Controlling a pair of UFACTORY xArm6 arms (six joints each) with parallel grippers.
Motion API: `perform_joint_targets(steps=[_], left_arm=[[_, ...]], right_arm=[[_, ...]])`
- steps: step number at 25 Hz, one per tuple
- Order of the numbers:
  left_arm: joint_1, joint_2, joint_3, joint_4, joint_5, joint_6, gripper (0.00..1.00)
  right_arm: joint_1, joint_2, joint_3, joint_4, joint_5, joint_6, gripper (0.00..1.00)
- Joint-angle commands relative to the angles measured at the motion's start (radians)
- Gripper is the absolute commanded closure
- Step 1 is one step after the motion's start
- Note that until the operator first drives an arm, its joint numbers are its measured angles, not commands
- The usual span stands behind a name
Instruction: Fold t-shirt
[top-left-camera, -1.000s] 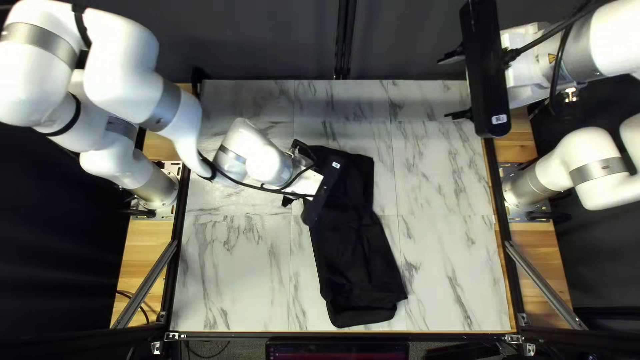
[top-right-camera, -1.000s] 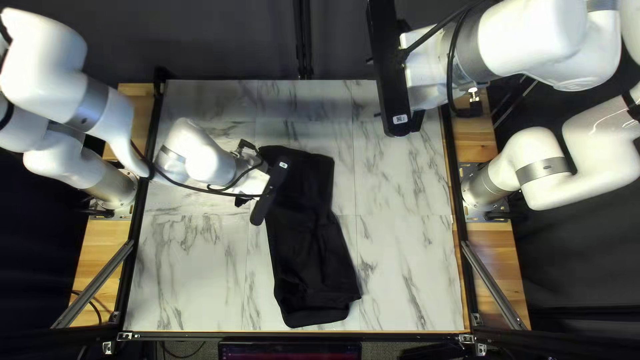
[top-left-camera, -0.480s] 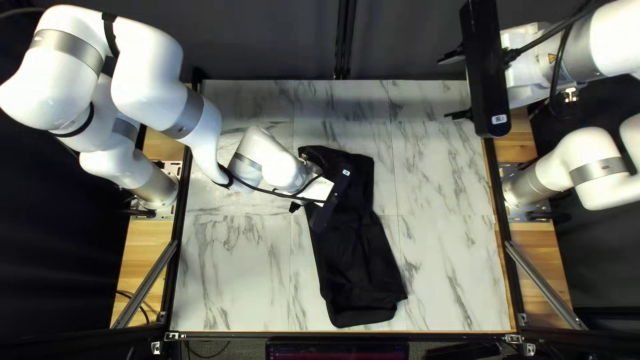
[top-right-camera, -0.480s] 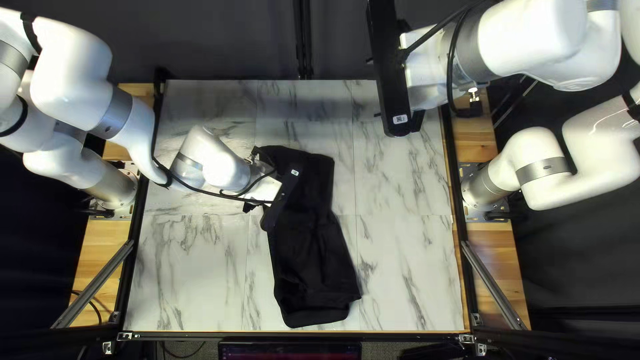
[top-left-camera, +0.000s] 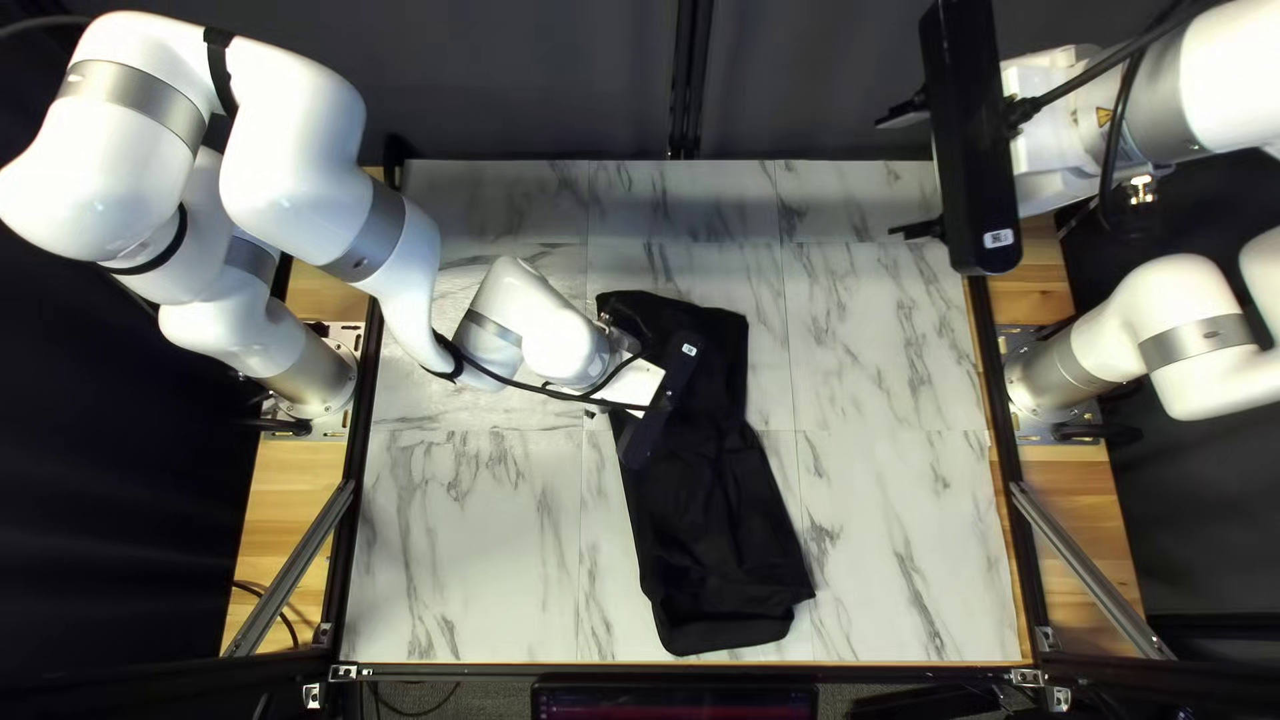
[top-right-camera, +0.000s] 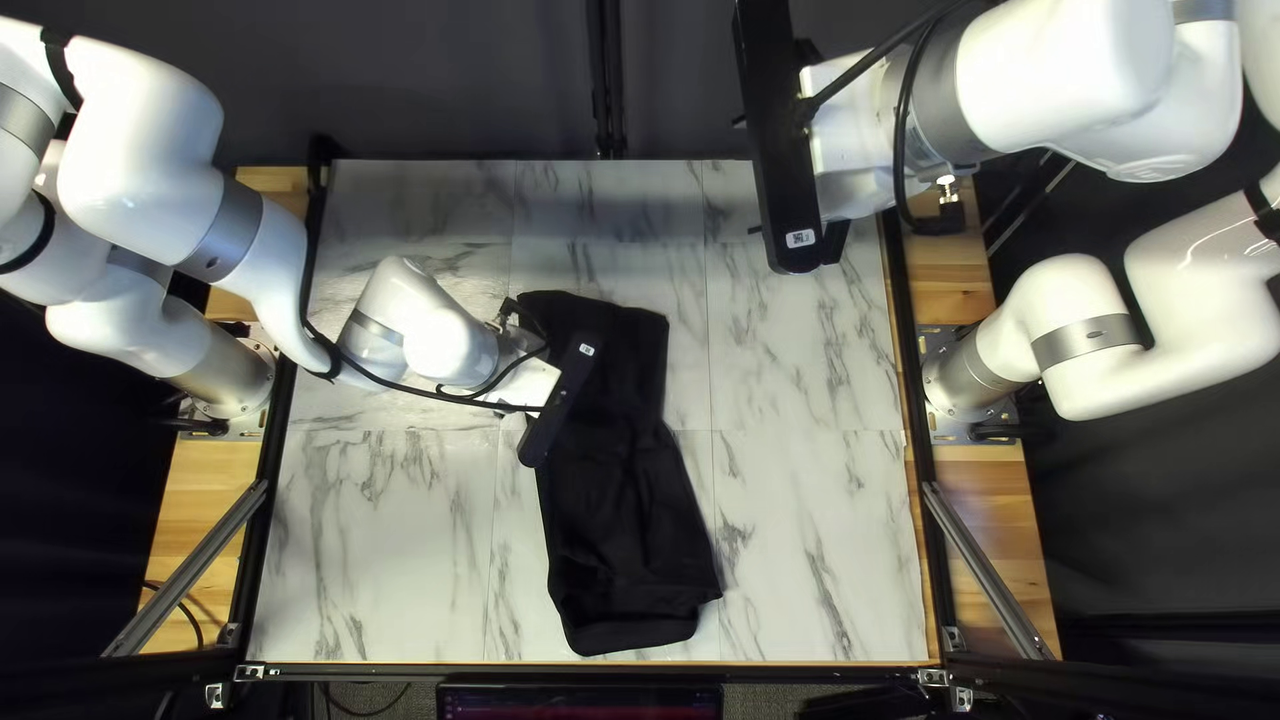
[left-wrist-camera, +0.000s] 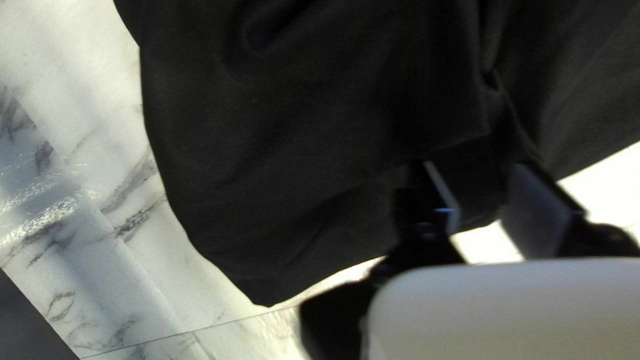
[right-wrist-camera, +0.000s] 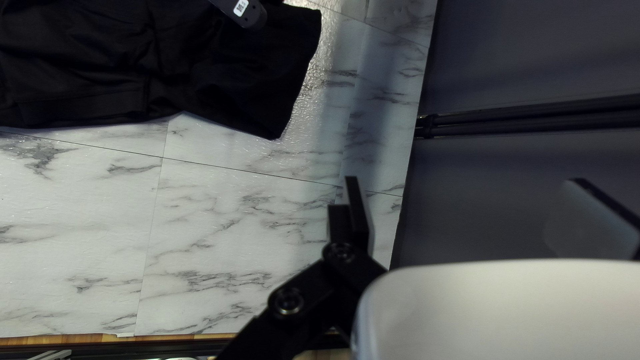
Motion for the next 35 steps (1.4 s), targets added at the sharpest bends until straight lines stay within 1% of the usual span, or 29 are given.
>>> perform_joint_targets(steps=[1,12,19,23,29,35], left_arm=[[-0.011,-0.011,-0.010,-0.005,0.021,-0.001,1.00],[-0.071,-0.052,-0.040,-0.004,0.101,-0.043,1.00],[-0.100,-0.077,-0.037,0.010,0.130,-0.084,1.00],[-0.128,-0.079,-0.063,0.006,0.155,-0.101,1.00],[-0.157,-0.033,-0.114,-0.006,0.148,-0.113,1.00],[-0.185,-0.051,-0.095,-0.002,0.158,-0.150,1.00]], right_arm=[[0.000,0.000,0.000,0.000,0.000,0.000,0.00],[0.000,0.000,0.000,0.000,0.000,0.000,0.00],[0.000,0.000,0.000,0.000,0.000,0.000,0.00],[0.000,0.000,0.000,0.000,0.000,0.000,0.00],[0.000,0.000,0.000,0.000,0.000,0.000,0.00],[0.000,0.000,0.000,0.000,0.000,0.000,0.00]])
